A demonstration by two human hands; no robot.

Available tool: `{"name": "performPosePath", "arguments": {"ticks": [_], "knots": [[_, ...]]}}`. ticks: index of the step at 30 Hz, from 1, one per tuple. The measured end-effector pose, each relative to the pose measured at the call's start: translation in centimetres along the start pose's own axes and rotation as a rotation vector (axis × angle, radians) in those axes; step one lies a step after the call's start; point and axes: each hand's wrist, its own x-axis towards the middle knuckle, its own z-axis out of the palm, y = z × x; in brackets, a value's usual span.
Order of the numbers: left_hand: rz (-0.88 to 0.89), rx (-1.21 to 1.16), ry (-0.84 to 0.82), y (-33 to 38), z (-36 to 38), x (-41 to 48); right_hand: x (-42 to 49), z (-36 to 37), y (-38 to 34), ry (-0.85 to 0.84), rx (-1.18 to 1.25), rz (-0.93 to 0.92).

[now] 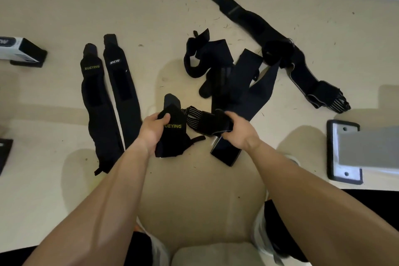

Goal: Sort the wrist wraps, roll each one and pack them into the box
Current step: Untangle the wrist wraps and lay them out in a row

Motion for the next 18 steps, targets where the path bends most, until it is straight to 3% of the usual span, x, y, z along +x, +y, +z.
{"name": "performPosePath", "arguments": {"ticks": [3,5,11,15,18], "knots": [[0.017,-0.055,-0.005,0.4,0.3,0.2,-0.5,0.9,-1.6,-0.406,0.12,-0.03],[0.04,-0.039,-0.011,0.7,0.7,0.3,-0.2,1.5,-2.3,-0.512,0.117,-0.03],[0.04,0.036,-0.177,0.2,3.1,0.8,3.2,-0.6,-2.1,0.114,0.144,0.045],[0.022,0.019,-0.202,-1.0,4.7,1.7,5.5,-3.0,-0.7,0.168,-0.01,0.109],[-0.026,-0.004,-0.209,-1.7,5.4,2.3,7.1,-3.9,0.1,0.108,0.065,0.192]]}}
